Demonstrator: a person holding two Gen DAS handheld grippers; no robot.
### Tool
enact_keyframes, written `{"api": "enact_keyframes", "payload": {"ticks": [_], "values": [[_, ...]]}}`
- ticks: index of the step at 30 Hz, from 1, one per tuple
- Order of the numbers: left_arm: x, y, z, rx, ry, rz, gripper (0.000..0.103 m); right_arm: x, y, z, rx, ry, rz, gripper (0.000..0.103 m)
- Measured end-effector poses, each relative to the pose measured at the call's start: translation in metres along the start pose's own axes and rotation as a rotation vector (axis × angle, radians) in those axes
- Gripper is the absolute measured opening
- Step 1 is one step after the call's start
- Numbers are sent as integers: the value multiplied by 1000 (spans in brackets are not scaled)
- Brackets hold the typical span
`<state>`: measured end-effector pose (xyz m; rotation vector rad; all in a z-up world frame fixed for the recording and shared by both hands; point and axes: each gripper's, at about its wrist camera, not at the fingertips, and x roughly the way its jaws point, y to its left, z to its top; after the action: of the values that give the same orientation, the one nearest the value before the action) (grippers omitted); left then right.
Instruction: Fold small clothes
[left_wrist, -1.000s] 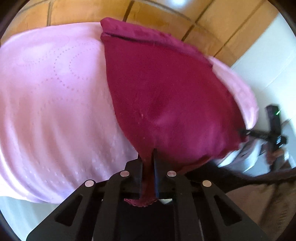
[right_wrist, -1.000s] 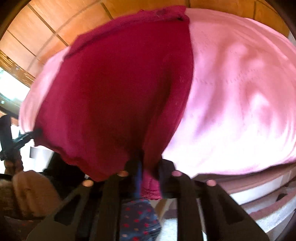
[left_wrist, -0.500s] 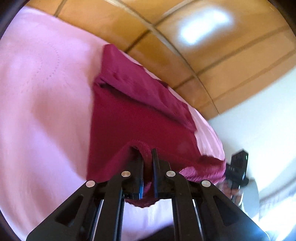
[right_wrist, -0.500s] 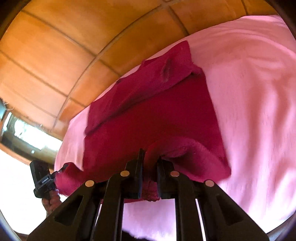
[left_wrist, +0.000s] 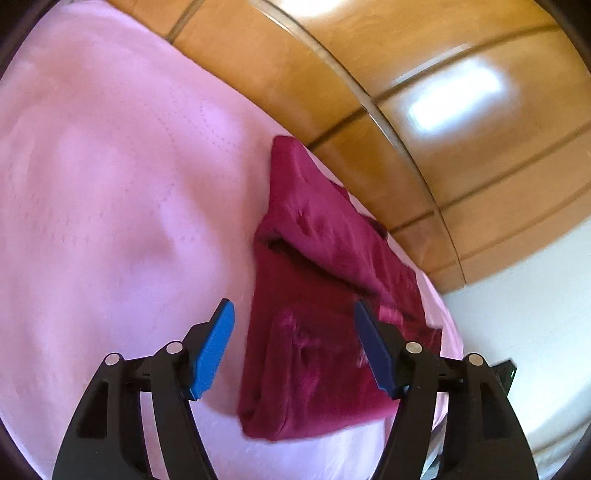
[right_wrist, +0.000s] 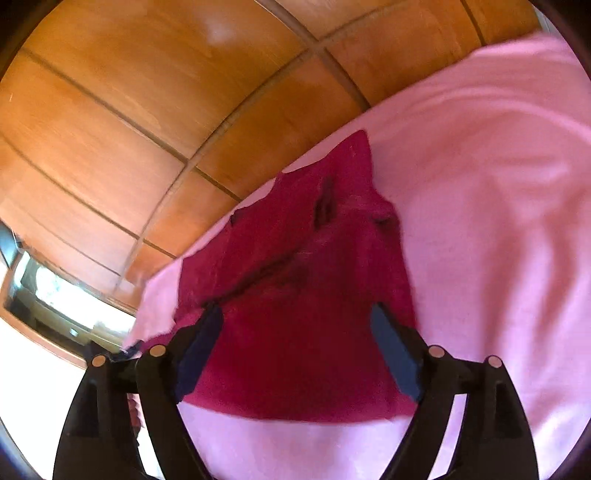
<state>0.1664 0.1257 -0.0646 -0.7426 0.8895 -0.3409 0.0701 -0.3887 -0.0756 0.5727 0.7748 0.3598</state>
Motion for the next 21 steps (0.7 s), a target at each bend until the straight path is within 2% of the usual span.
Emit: {"api": "enact_keyframes", "payload": {"ticks": [5, 6, 7, 8, 10, 11, 12, 15, 21], "values": [[1, 2, -38, 117, 74, 2, 66, 6, -10, -31, -104, 55, -176, 81], [4, 2, -45, 129, 92, 2, 66, 12, -13, -35, -109, 69, -194, 72], [8, 1, -52, 146, 113, 6, 66, 20, -15, -38, -107, 85, -206, 57], [11, 0, -57, 159, 122, 13, 66, 26, -16, -37, -103, 91, -209, 50], [15, -5, -62, 193, 132, 36, 47, 30, -12, -40, -107, 69, -231, 38], [16, -6, -62, 198, 141, 45, 29, 30, -9, -39, -103, 67, -226, 35], [17, -7, -62, 195, 147, 44, 25, 28, -6, -38, -105, 62, -227, 32], [10, -17, -67, 244, 134, 52, 20, 20, 0, -42, -129, 52, -226, 27], [-11, -17, -81, 232, 132, 11, 17, -14, 7, -63, -115, 63, -172, 23]]}}
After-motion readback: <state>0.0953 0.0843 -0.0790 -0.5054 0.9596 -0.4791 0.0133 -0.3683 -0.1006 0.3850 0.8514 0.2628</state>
